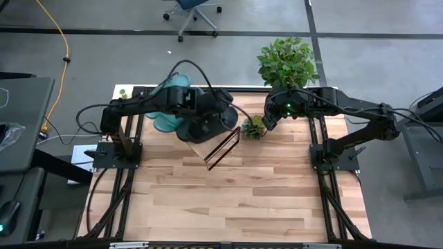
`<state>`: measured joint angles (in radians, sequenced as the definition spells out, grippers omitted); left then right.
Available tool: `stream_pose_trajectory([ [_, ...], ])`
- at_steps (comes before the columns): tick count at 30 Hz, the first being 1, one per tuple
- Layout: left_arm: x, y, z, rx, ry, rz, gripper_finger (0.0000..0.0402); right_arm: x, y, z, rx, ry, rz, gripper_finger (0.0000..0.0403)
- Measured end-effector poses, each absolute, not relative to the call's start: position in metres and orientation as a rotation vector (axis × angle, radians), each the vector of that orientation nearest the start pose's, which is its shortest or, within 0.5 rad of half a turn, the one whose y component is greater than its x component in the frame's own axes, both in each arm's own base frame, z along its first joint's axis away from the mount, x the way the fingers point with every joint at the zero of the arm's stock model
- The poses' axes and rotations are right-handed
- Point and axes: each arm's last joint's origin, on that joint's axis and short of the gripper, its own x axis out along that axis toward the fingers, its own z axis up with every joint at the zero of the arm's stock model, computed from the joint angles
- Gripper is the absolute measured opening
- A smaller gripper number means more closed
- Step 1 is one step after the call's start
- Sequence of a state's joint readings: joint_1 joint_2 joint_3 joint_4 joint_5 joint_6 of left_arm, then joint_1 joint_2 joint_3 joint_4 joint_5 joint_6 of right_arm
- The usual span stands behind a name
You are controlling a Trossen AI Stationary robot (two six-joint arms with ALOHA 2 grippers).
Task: Pick and place slippers onto the shelf
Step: Put the black pair of slippers on the shelf
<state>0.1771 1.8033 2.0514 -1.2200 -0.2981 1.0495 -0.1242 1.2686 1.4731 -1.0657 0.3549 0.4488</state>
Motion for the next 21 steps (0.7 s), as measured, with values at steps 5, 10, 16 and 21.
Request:
stream_pose_trajectory([
  [5,0.357,0.058,0.374,1.011,1.169,-0.191,0.0,0.228,-0.039,0.392,0.306,0.742,-0.643,0.0],
  [10,0.362,0.048,0.359,1.063,1.196,-0.165,0.0,0.228,-0.039,0.392,0.305,0.742,-0.642,0.0],
  [16,0.366,0.05,0.359,1.047,1.175,-0.108,0.0,0.228,-0.039,0.392,0.304,0.742,-0.642,0.0],
  [21,0.367,0.051,0.359,1.063,1.186,-0.072,0.0,0.228,-0.039,0.392,0.304,0.742,-0.642,0.0],
])
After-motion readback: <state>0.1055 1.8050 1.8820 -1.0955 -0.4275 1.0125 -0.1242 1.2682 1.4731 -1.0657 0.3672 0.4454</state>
